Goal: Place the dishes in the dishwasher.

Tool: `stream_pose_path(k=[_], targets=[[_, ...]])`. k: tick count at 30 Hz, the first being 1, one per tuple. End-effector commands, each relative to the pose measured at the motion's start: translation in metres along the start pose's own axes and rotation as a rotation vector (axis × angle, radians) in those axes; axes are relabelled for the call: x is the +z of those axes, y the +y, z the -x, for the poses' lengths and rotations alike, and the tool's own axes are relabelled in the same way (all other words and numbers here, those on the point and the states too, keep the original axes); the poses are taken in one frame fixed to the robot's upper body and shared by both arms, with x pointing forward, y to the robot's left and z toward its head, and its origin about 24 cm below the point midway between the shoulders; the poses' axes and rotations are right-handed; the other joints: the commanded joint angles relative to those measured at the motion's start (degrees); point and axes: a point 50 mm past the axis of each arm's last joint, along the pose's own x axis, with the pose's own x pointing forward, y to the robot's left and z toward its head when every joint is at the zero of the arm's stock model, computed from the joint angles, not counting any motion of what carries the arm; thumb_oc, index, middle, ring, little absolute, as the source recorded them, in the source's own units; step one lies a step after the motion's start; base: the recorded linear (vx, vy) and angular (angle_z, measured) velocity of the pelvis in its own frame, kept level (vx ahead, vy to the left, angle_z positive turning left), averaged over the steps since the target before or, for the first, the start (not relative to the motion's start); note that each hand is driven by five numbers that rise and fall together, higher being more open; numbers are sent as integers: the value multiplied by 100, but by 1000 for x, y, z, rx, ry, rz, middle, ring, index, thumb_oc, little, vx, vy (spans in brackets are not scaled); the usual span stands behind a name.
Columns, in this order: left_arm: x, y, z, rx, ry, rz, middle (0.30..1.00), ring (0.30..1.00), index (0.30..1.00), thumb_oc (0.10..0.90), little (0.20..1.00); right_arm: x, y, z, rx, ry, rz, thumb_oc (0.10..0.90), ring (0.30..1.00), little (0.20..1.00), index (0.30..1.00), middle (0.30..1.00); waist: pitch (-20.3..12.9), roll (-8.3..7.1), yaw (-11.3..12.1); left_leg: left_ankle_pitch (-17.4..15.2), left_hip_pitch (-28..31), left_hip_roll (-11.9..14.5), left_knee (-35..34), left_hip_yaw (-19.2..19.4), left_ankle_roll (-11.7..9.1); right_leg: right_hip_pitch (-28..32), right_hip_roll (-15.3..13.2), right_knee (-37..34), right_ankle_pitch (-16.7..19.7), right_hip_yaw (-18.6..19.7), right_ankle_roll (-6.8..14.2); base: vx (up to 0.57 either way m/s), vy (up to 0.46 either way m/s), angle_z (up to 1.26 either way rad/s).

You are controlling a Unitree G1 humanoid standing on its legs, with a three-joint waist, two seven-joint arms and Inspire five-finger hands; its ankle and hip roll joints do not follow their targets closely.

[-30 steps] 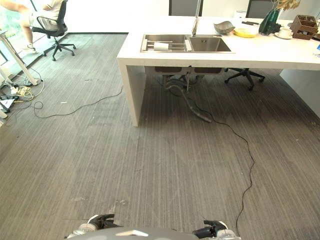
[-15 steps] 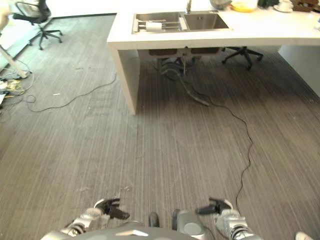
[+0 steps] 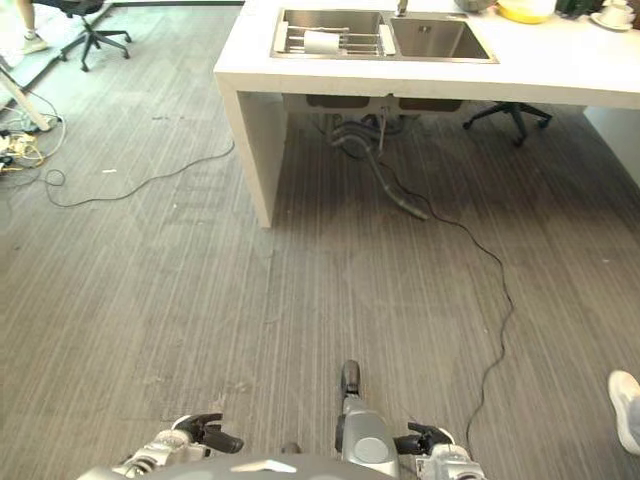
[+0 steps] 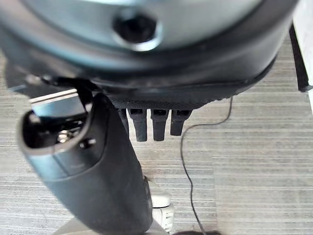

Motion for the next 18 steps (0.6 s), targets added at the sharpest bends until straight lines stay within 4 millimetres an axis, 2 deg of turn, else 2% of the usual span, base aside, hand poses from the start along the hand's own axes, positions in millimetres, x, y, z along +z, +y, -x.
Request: stream_pose_path(k=[1, 2, 3, 4, 5, 6, 7, 8, 9, 10, 11, 13, 14, 15, 16, 18], targets=[[34, 12, 0, -2, -134, 70, 900, 900, 900, 800, 900, 2, -16, 2, -7, -20, 90, 800, 900, 900, 900, 900, -146, -106, 185, 1292, -780, 989, 3810, -206, -358, 722, 258, -92, -556, -146, -245, 401, -362, 187], [34, 12, 0, -2, -134, 70, 900, 900, 900, 800, 900, 2, -16, 2, -7, -20, 90, 800, 900, 900, 900, 900, -159, -122, 169, 1308, -802, 970, 3806, -221, -356, 709, 238, -97, -550, -156, -243, 372, -376, 150], [44, 16, 1, 9, -170, 82, 900, 900, 900, 800, 900, 7, -18, 2, -14, -36, 99, 800, 900, 900, 900, 900, -39, -183, 236, 1631, -1178, 1031, 4544, -255, -316, 879, 285, -116, -639, -180, -392, 179, -272, 50], [55, 17, 2, 10, -209, 81, 900, 900, 900, 800, 900, 11, -21, 2, -23, -46, 102, 800, 900, 900, 900, 900, 93, -243, 316, 1725, -1584, 1102, 5150, -166, -209, 1050, 321, -149, -712, -192, -506, 228, -403, -5], [64, 21, 4, 22, -243, 83, 900, 900, 900, 800, 900, 14, -28, 3, -50, -50, 100, 800, 900, 900, 900, 900, 276, -282, 420, 1737, -2054, 1203, 5656, 35, -145, 1272, 377, -198, -805, -215, -608, 256, -320, -46], [72, 21, 5, 15, -271, 102, 900, 900, 900, 800, 900, 14, -30, 3, -56, -40, 111, 800, 900, 900, 900, 900, 338, -266, 539, 1400, -2420, 989, 5621, 105, -49, 1425, 413, -184, -898, -205, -624, 435, -197, -28], [84, 21, 8, 6, -323, 140, 900, 900, 900, 800, 900, 12, -31, 3, -60, -29, 115, 800, 900, 900, 900, 900, 350, -213, 730, 1234, -2788, 490, 5142, 80, -128, 1733, 449, -260, -1005, -88, -547, 389, -66, -25], [84, 21, 8, 6, -323, 140, 900, 900, 900, 800, 900, 12, -31, 3, -60, -29, 115, 800, 900, 900, 900, 900, 341, -229, 725, 1253, -2791, 473, 5120, 83, -126, 1725, 433, -262, -1002, -91, -545, 412, -9, -27], [91, 22, 10, 0, -360, 152, 900, 900, 900, 800, 900, 11, -31, 3, -55, -27, 124, 800, 900, 900, 900, 900, 317, -186, 854, 1224, -2852, 238, 4512, 112, -141, 1870, 463, -349, -1042, -6, -472, 497, -9, -49], [108, 27, 17, 1, -455, 177, 900, 900, 900, 800, 900, 11, -34, 3, -55, -33, 123, 800, 900, 900, 900, 900, 267, -51, 1040, 1373, -2920, 98, 2781, 299, -180, 2148, 618, -552, -1202, 96, -384, 498, -9, -57], [108, 27, 17, 1, -455, 177, 900, 900, 900, 800, 900, 11, -34, 3, -55, -33, 123, 800, 900, 900, 900, 900, 266, -66, 1042, 1402, -2898, 84, 2733, 307, -178, 2148, 602, -555, -1198, 99, -382, 538, -6, -67], [130, 44, 31, 9, -585, 227, 900, 900, 900, 800, 900, 7, -40, 4, -69, -21, 121, 800, 900, 900, 900, 900, 176, 158, 1339, 1817, -2967, -183, 687, 360, -217, 2538, 985, -722, -1406, 333, -377, 473, 8, -58], [130, 44, 32, 10, -584, 227, 900, 900, 900, 800, 900, 7, -40, 4, -68, -21, 121, 800, 900, 900, 900, 900, 191, 132, 1345, 1827, -2923, -204, 647, 376, -214, 2560, 958, -717, -1427, 341, -372, 573, -4, -48], [145, 54, 43, 13, -671, 246, 900, 900, 900, 800, 900, 4, -44, 5, -76, -6, 114, 800, 900, 900, 900, 900, 192, 146, 1428, 1912, -3292, -246, 323, 948, -287, 2851, 1082, -797, -1587, 444, -400, 528, 13, -55], [151, 62, 50, 18, -723, 284, 900, 900, 900, 800, 900, 0, -44, 5, -67, 15, 118, 800, 900, 900, 900, 900, 69, 145, 1494, 1906, -3023, -244, 102, 1087, -151, 2990, 1116, -757, -1726, 483, -375, 707, 28, -65], [159, 79, 65, 45, -815, 306, 900, 900, 900, 800, 900, -9, -41, 5, -46, 45, 122, 800, 900, 900, 900, 900, -54, 71, 1617, 2023, -2911, -296, 386, 1009, 55, 3150, 1106, -494, -1962, 610, -321, 490, 45, -49]])
